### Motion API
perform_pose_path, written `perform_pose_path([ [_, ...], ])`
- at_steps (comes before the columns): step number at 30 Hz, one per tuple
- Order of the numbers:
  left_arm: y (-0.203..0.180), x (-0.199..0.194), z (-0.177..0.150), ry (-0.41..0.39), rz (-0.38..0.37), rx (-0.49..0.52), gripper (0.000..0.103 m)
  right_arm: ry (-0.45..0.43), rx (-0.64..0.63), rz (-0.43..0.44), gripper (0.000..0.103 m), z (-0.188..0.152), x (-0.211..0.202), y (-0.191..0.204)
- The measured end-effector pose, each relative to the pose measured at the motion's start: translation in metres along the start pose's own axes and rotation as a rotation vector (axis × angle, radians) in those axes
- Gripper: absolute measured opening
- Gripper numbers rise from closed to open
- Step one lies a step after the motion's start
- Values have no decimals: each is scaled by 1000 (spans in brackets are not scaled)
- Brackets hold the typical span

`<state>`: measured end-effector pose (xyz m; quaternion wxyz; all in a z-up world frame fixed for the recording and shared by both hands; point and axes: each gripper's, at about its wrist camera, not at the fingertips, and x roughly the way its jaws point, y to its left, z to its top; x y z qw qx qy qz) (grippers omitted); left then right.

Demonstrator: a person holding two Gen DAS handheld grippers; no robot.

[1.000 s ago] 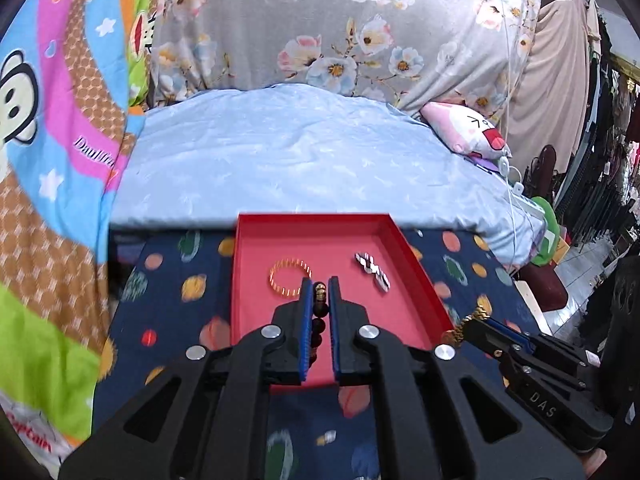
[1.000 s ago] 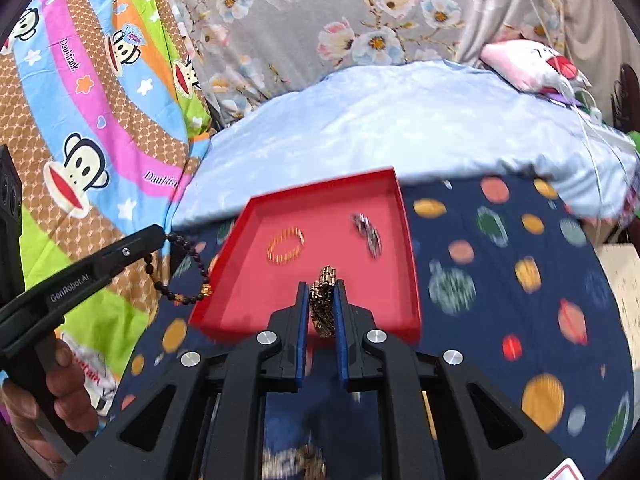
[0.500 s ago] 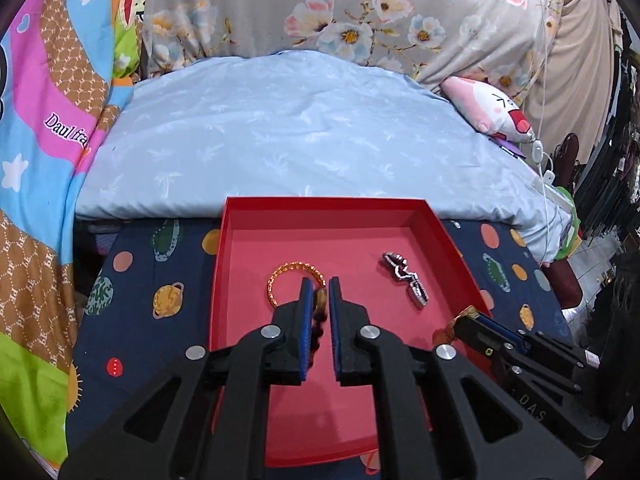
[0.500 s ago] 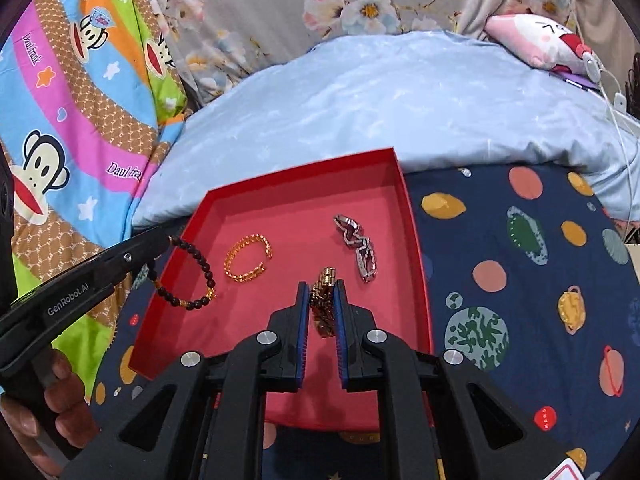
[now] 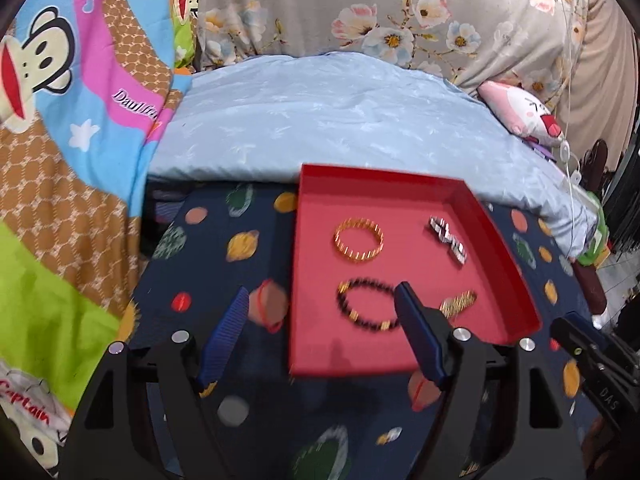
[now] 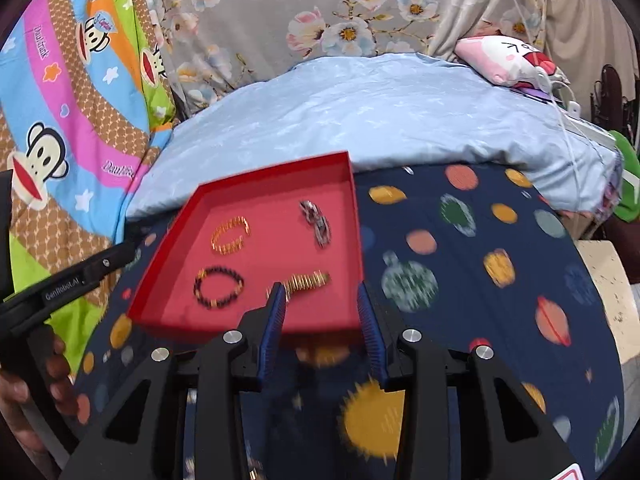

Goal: Organize jewelry
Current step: 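Carry both bracelets into the red tray and open both tools, then grasp the pearl necklace with the left tool while the right tool grasps a small gold earring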

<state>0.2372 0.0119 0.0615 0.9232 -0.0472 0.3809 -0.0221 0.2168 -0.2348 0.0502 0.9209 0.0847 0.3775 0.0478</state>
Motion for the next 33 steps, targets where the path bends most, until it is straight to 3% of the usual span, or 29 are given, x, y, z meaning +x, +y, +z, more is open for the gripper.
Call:
perform_pose_path([
  [5,9,-18,-49,60,2,-6,73,45,-3,-29,36,-52,-31,-4],
  [12,13,-37,-108,155,-29,-32,73,117,-19,7,36,-106,-52,10],
  [23,-20,-47,-149,205,-123,36,71,165,-14,15,36,-140,-55,20],
  [25,-30,-45,-150,210,-154,52,64,166,-7,7,36,-140,-57,17],
  [30,-48,-44,-153,217,-197,92,59,164,20,-7,36,-140,-58,7],
  [33,-53,-38,-155,240,-219,98,40,167,32,-10,36,-141,-57,4],
])
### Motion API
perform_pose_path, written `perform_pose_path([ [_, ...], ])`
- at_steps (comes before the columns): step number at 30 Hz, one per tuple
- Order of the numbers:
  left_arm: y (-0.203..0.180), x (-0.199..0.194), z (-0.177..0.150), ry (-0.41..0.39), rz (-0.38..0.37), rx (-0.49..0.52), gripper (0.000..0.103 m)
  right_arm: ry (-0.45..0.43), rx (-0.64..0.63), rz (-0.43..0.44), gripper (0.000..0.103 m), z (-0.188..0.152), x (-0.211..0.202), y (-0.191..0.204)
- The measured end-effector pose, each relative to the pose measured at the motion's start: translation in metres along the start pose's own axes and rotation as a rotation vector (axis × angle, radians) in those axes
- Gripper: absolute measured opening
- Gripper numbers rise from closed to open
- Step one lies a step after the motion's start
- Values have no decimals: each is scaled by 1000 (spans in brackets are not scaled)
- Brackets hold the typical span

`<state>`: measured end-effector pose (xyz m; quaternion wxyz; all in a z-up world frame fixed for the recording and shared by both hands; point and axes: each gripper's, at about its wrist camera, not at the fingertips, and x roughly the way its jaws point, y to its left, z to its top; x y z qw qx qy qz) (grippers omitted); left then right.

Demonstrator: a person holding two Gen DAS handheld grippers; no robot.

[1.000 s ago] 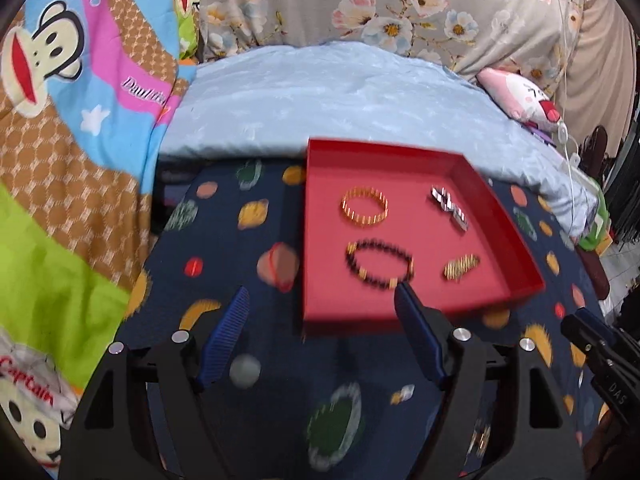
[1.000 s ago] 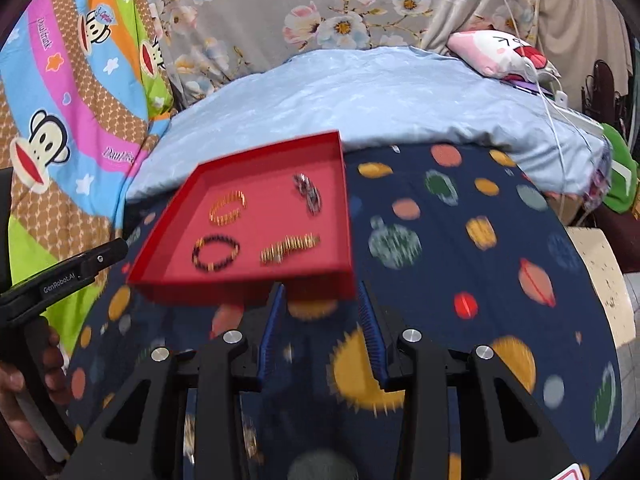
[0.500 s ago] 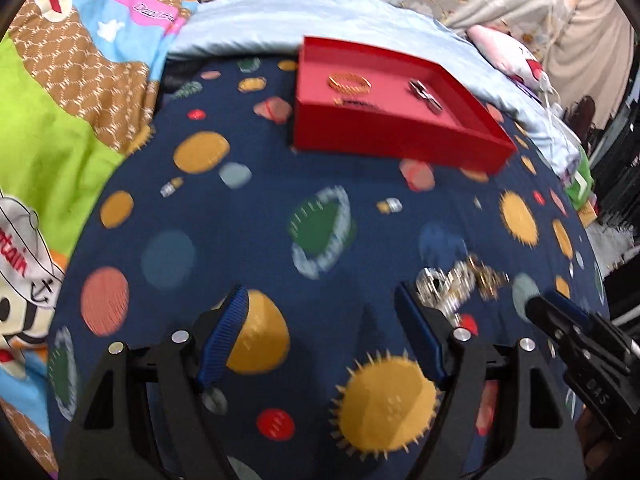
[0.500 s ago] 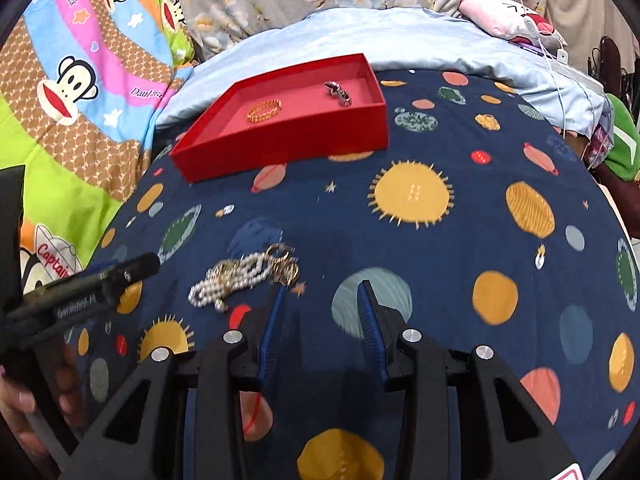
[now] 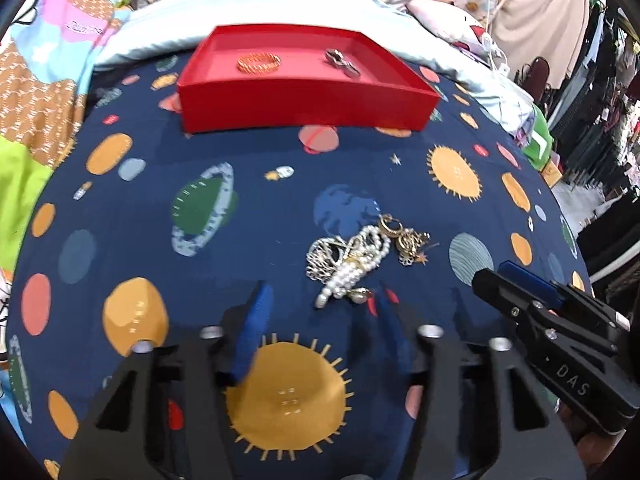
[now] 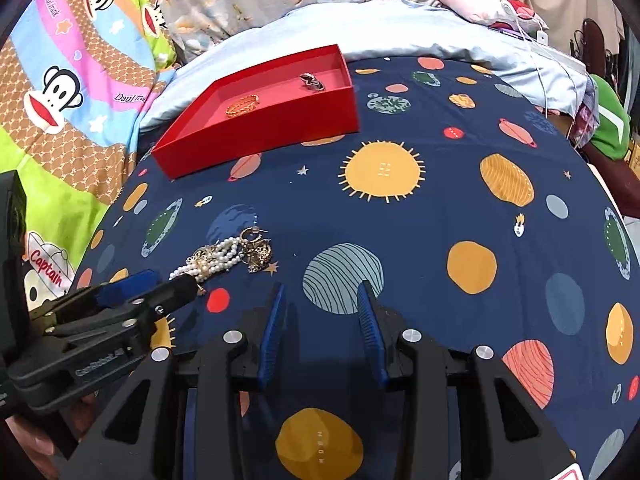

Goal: Organize jewelry
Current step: 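Grasp the pearl necklace with the left tool while the right tool grasps a small gold earring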

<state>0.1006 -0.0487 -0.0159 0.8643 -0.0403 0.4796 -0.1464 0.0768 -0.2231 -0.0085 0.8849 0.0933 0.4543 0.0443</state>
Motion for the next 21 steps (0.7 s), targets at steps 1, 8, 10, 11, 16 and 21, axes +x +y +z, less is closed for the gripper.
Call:
perform_pose_path([
  [1,-1,0,0,-5,-4,-2,32,1,4,-1,36,0,0,0],
  [8,-6,-1,-1,4,-73,9,3,8,14,12,36,0,3,-3],
  [10,-6,-5,-1,-2,-93,1,3,9,17,25,37,2,4,-2],
  [11,-6,-8,-2,-6,-98,4,3,10,14,31,37,3,4,-1],
  [16,-2,-25,-7,-27,-98,20,3,5,-17,45,36,7,6,12],
  [21,7,-42,-17,-31,-105,21,3,3,-22,61,36,8,5,18],
])
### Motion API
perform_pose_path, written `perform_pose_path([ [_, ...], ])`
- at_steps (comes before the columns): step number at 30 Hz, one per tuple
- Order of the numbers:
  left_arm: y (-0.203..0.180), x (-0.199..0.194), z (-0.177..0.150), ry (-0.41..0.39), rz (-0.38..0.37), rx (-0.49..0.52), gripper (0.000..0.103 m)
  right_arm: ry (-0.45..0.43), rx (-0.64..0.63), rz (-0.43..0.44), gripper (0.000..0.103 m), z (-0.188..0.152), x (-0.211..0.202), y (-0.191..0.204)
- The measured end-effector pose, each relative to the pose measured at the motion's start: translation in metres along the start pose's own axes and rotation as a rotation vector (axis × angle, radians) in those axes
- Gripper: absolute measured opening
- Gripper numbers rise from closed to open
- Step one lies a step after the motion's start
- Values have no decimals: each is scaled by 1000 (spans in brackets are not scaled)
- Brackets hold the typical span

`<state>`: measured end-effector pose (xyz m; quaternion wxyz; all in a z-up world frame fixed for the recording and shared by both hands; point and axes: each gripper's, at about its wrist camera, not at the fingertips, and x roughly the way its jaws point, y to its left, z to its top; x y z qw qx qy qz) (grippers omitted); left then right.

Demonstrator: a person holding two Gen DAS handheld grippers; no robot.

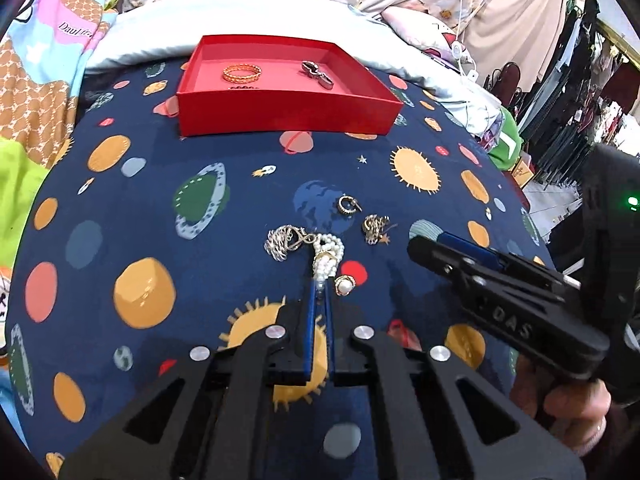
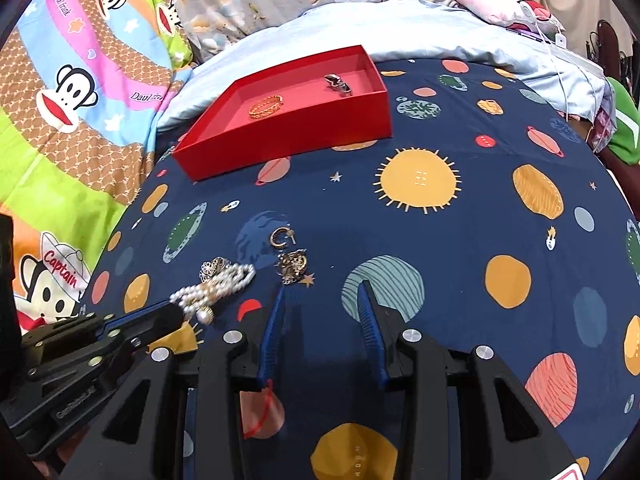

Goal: Organize jewelry
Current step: 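Grasp the pearl necklace with the left tool while the right tool grasps a small gold earring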

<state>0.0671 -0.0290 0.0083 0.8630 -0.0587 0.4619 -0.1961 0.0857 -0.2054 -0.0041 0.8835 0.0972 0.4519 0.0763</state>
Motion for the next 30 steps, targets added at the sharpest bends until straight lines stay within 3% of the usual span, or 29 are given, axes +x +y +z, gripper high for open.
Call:
perform_pose_path([
  [11,0,-35,-1,-54,-16,0,3,13,-12,19,35,0,8,10],
  [19,14,-25,-6,-17,1,-55,3,7,-28,23,19,14,23,19],
  [21,15,-24,-6,-14,3,-55,3,13,-21,34,5,15,25,17],
  [23,16,-23,-7,-13,3,-55,3,-2,-17,42,0,15,20,17],
  [30,20,-19,-8,-2,5,-59,3,-24,-26,67,0,4,-13,14],
])
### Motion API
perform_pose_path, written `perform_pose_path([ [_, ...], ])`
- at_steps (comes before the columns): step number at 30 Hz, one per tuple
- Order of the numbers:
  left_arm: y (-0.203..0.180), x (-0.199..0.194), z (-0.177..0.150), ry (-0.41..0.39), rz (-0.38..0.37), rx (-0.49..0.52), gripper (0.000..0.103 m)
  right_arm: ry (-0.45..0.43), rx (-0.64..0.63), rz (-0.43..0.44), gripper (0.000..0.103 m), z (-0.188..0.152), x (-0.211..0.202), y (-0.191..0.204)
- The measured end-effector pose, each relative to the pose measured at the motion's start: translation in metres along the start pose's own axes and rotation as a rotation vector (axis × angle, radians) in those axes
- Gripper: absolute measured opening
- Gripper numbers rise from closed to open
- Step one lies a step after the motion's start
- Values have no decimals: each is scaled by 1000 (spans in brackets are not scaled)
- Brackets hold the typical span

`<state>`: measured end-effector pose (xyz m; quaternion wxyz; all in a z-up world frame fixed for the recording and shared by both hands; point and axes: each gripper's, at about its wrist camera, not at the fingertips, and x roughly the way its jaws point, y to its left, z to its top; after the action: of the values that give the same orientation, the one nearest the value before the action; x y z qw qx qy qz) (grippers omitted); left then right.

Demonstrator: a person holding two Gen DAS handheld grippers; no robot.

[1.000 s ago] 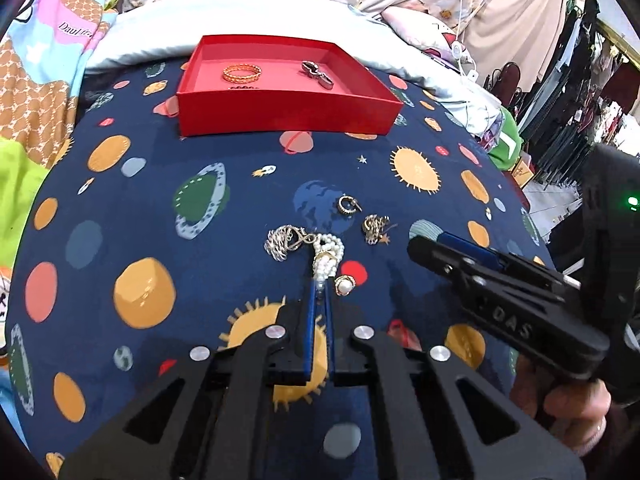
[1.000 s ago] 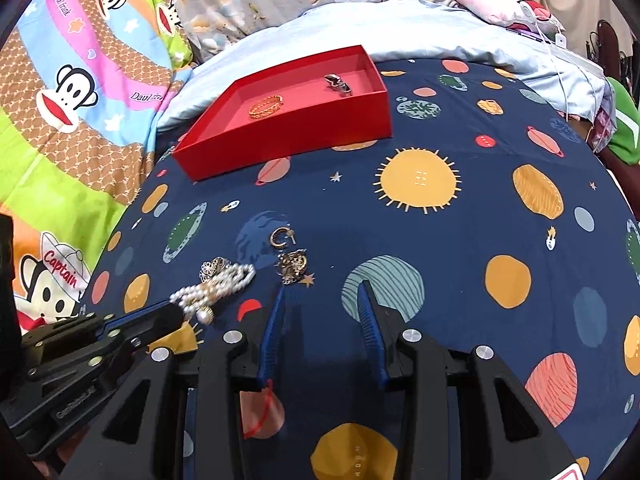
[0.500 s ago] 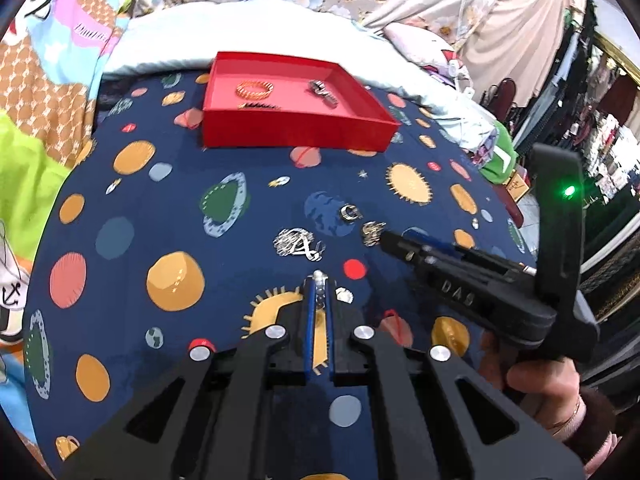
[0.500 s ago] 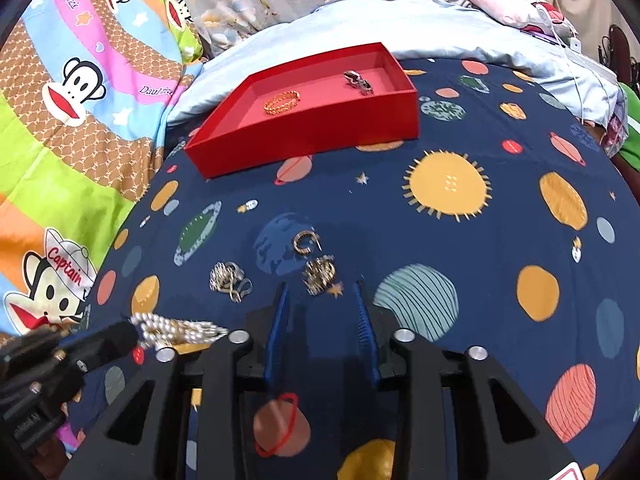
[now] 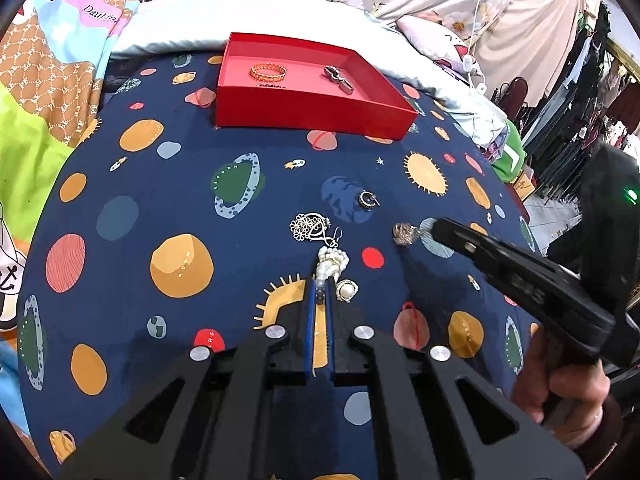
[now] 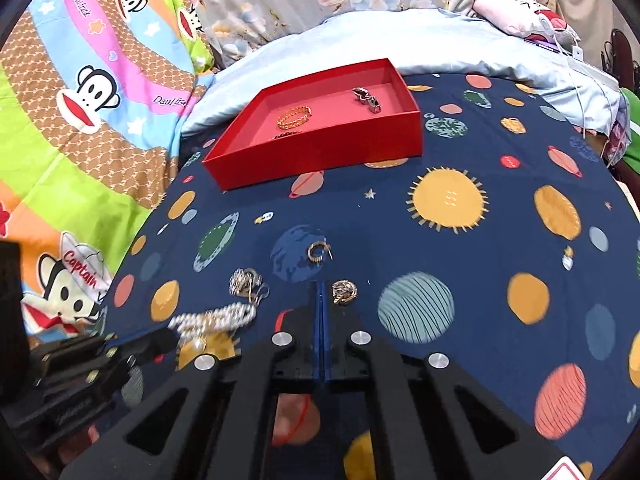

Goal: Organize jewelry
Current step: 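Grasp the pearl necklace with the left tool while the right tool grasps a small gold earring, then lift the pearl necklace with the left tool while the right tool holds the earring above the tray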

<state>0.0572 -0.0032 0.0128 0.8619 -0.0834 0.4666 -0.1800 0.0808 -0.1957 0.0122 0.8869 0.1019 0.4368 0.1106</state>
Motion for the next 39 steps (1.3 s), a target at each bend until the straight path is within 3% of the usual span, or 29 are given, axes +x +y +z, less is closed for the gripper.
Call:
perform_pose_path([
  [5,-1,2,-2,5,1,-1,3,29,19,-3,0,-13,-13,-9],
  [7,-2,2,-2,8,3,0,3,32,79,91,0,-15,-21,-17],
  [11,-3,3,-3,12,6,1,3,19,8,-40,0,-18,-30,-15],
  [18,-10,-2,-1,-2,1,15,3,18,8,-48,0,-24,-38,-22],
  [31,-20,-31,26,-92,-1,55,2,-76,-20,-12,0,10,-58,-9],
  [39,-19,-50,82,-215,20,78,2,-153,-63,5,0,57,-58,1],
])
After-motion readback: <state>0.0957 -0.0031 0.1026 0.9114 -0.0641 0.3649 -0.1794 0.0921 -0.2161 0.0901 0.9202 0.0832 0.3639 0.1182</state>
